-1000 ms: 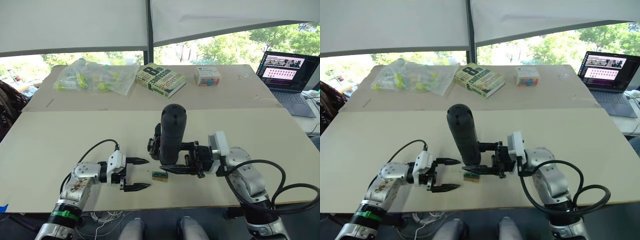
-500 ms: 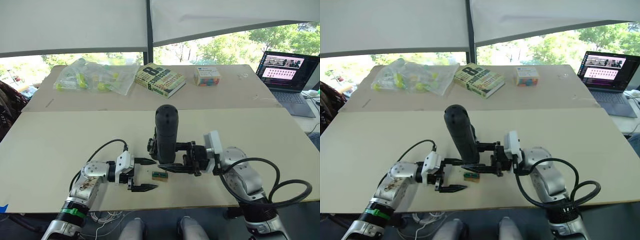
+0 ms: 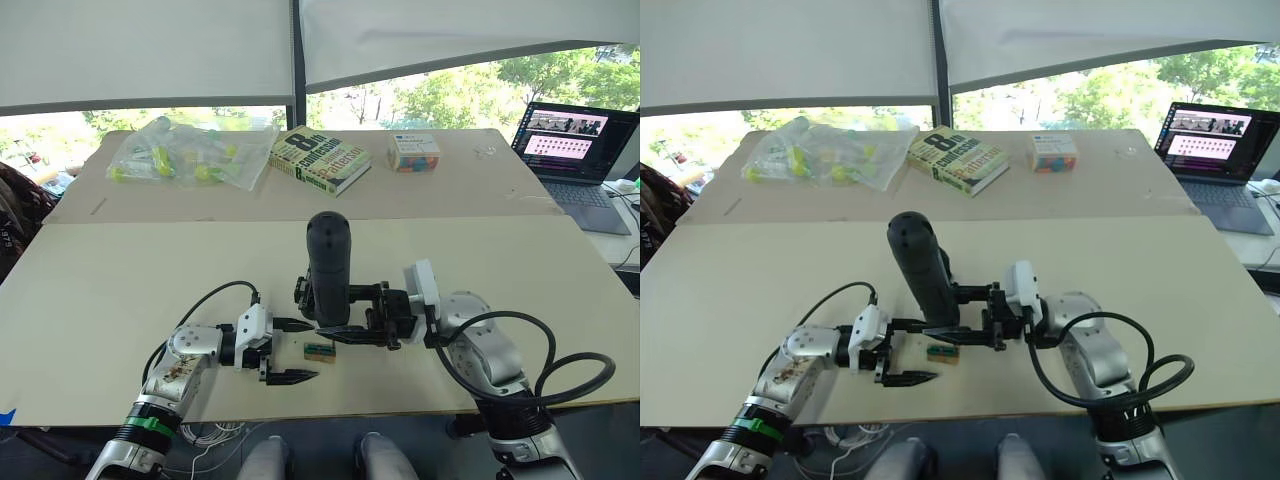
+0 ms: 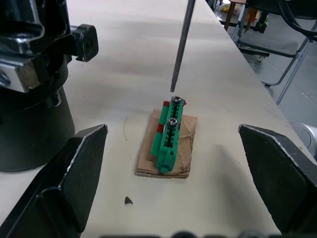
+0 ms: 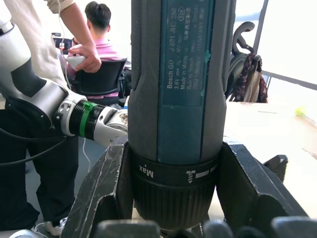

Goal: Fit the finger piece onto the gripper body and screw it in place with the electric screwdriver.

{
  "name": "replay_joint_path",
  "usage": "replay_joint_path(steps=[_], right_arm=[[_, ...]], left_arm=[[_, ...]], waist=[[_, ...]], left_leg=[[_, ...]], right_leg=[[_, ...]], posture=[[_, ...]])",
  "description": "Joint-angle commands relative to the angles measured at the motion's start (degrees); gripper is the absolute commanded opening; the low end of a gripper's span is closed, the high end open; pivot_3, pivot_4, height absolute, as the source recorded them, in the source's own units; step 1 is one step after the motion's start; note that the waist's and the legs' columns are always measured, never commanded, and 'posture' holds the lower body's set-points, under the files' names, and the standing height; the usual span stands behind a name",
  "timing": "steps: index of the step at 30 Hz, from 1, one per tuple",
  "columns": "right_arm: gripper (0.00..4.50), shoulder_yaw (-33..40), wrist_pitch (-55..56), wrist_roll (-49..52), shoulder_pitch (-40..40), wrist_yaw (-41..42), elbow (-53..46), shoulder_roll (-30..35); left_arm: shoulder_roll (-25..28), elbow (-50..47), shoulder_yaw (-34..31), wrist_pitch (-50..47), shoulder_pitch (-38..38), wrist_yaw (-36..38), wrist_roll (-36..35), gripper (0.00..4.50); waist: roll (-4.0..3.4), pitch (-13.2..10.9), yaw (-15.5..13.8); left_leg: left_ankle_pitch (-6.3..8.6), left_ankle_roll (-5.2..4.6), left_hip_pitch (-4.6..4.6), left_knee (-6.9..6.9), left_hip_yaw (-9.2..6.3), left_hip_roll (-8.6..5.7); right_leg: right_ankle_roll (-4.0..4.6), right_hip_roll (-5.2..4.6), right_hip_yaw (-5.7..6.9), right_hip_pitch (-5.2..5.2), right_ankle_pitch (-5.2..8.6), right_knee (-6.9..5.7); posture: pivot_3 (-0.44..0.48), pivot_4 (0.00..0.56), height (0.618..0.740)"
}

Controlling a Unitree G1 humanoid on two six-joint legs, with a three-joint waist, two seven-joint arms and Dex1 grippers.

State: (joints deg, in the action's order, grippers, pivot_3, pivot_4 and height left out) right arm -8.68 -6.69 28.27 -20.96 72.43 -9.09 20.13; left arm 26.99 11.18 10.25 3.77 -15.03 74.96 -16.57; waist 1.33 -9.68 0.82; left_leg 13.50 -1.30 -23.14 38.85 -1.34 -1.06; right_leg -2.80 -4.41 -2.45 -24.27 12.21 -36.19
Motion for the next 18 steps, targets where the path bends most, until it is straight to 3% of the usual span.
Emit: replay_joint_path(steps=[1, 18], right_arm=[[1.91, 0.5, 2.5, 1.1, -0.3, 0.4, -1.6, -0.2], [1.91, -0.1, 2.1, 1.4, 0.2, 0.1, -2.5, -0.1]], left_arm=[[-0.1, -0.3, 0.1, 1.1, -0.3, -0.1, 0.1, 4.5], [-0.1, -0.7, 0.4, 0.7, 0.2, -0.3, 0.2, 4.5]], waist=[[0.0, 0.0, 0.0], [0.0, 0.0, 0.0]], left_leg=[[0.0, 0.0, 0.0, 0.0, 0.0, 0.0], [0.0, 0.0, 0.0, 0.0, 0.0, 0.0]], right_leg=[[0.0, 0.0, 0.0, 0.0, 0.0, 0.0], [0.0, 0.0, 0.0, 0.0, 0.0, 0.0]], posture=[[0.0, 0.15, 0.74], [0.0, 0.15, 0.74]])
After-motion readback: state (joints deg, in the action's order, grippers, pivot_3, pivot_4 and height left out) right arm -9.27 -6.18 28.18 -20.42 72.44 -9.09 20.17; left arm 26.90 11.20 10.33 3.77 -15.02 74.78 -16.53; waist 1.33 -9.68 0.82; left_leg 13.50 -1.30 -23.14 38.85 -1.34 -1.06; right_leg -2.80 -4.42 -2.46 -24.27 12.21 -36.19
